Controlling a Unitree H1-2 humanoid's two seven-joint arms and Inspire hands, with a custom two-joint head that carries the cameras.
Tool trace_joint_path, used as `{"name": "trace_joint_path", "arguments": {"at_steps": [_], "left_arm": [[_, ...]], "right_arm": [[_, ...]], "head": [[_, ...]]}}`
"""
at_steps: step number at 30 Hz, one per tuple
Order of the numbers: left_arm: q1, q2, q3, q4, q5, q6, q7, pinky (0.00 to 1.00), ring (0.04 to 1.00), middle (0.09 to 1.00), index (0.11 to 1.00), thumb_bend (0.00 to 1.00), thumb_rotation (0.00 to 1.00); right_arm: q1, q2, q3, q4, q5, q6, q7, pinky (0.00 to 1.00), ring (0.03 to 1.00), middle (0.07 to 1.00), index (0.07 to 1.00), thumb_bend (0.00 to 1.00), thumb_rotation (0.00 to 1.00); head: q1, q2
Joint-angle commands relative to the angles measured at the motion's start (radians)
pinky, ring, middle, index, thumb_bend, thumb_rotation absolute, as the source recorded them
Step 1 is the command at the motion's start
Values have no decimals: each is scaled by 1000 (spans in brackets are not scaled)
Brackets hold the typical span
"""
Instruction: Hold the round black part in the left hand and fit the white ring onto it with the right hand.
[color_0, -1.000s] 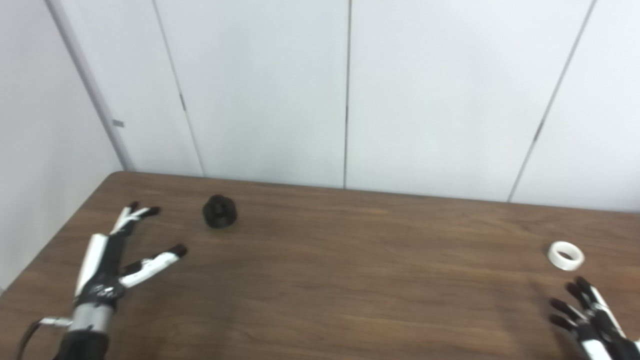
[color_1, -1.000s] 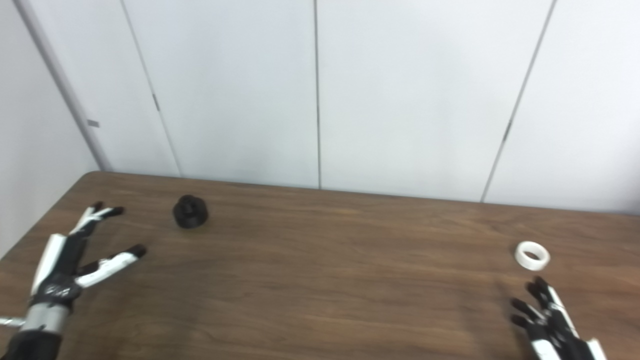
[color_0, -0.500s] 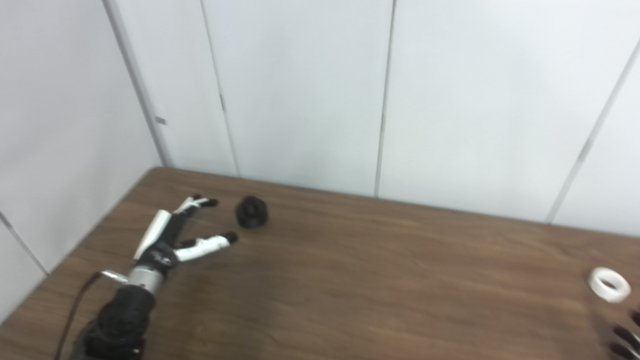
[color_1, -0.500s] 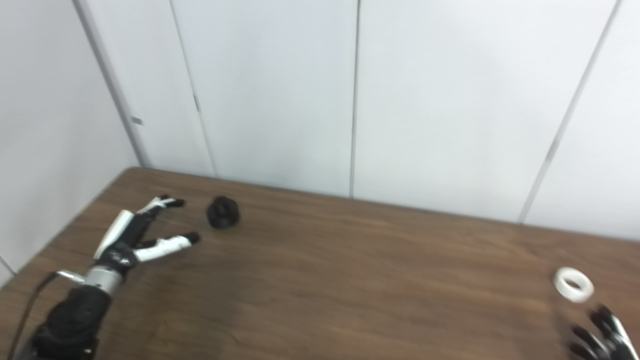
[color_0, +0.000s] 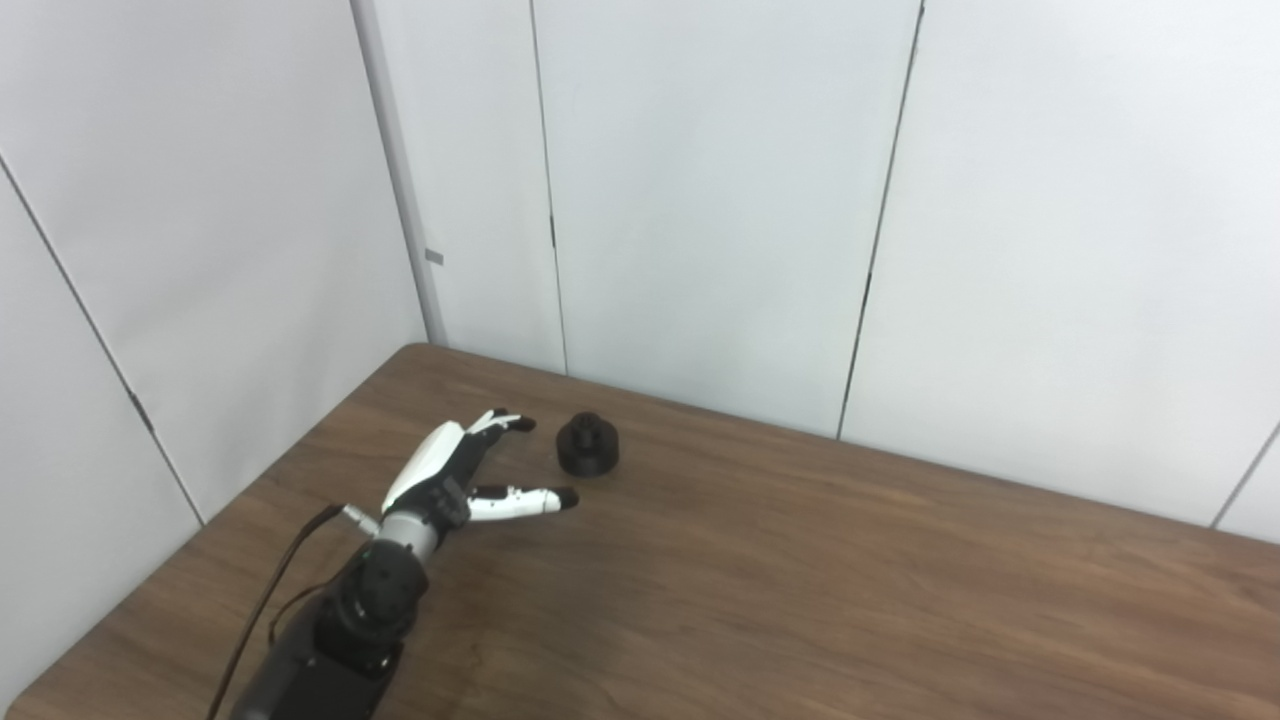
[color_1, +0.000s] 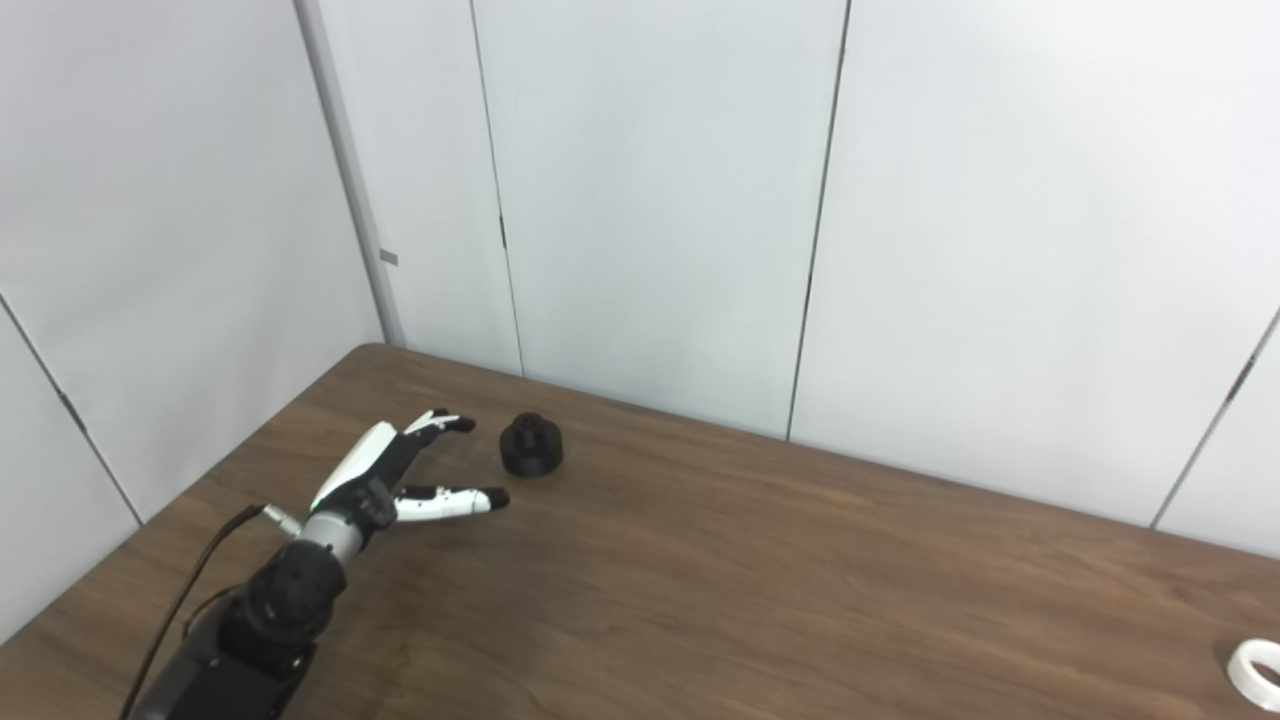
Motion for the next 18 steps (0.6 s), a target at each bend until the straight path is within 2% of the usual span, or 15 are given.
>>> {"name": "trace_joint_path", "arguments": {"at_steps": [1, 13, 18], "left_arm": [[-49, 49, 0, 2, 25, -3, 10, 1000, 1000, 1000, 887, 1000, 505], [-126, 92, -17, 91, 53, 20, 13, 1000, 1000, 1000, 888, 1000, 448], [-145, 100, -27, 115, 67, 44, 17, 1000, 1000, 1000, 898, 1000, 432]], "right_arm": [[31, 2, -2, 40, 15, -22, 1, 743, 816, 927, 929, 548, 816], [40, -5, -12, 28, 16, -11, 4, 729, 807, 920, 922, 539, 817], [42, -12, -17, 38, 22, -27, 12, 723, 805, 916, 916, 538, 809]], "head": [[1, 2], [15, 7], [27, 7]]}}
